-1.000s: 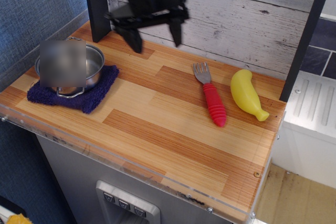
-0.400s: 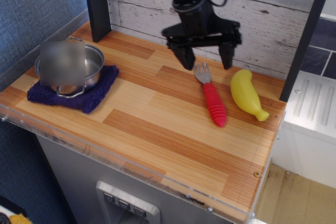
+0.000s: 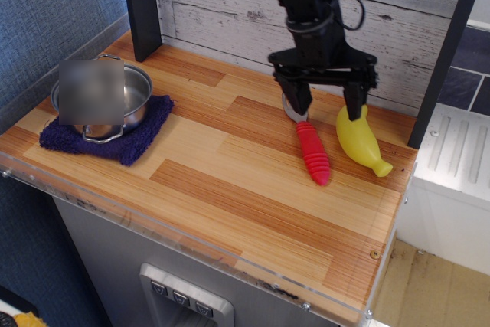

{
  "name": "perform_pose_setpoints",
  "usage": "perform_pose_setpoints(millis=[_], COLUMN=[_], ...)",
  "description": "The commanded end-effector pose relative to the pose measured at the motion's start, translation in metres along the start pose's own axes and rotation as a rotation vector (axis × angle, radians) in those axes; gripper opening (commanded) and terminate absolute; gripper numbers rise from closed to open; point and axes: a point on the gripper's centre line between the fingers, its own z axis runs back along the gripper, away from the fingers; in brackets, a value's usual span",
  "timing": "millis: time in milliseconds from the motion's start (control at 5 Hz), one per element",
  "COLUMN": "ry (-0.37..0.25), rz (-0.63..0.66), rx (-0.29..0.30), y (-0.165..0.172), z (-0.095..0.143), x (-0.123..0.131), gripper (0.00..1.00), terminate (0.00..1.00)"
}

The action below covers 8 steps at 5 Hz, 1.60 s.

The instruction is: Place the yellow vegetable in the silver pot.

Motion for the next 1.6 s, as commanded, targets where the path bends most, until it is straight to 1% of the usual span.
perform_pose_setpoints(millis=[0,400,600,800,1000,1200,1400], ry=[-0.047,-0.005,0.000,-0.007,-0.011,-0.036,-0.085], rz=[-0.053,-0.063,-0.061,-0.049,-0.039,-0.042,-0.037], rx=[0.025,0.049,0.049,0.054,0.045,0.042,0.033], y=[-0.016,-0.015,-0.011,-0.009,-0.005,-0.006,-0.011], z=[0.005,-0.013,-0.016,-0.014,-0.008,0.013,0.040], x=[0.002,-0.010,-0.016,-0.017,-0.018,-0.011,-0.001], gripper=[1.00,1.00,0.00,0.00,0.00,0.00,0.00], terminate=[0.00,0.00,0.00,0.00,0.00,0.00,0.00])
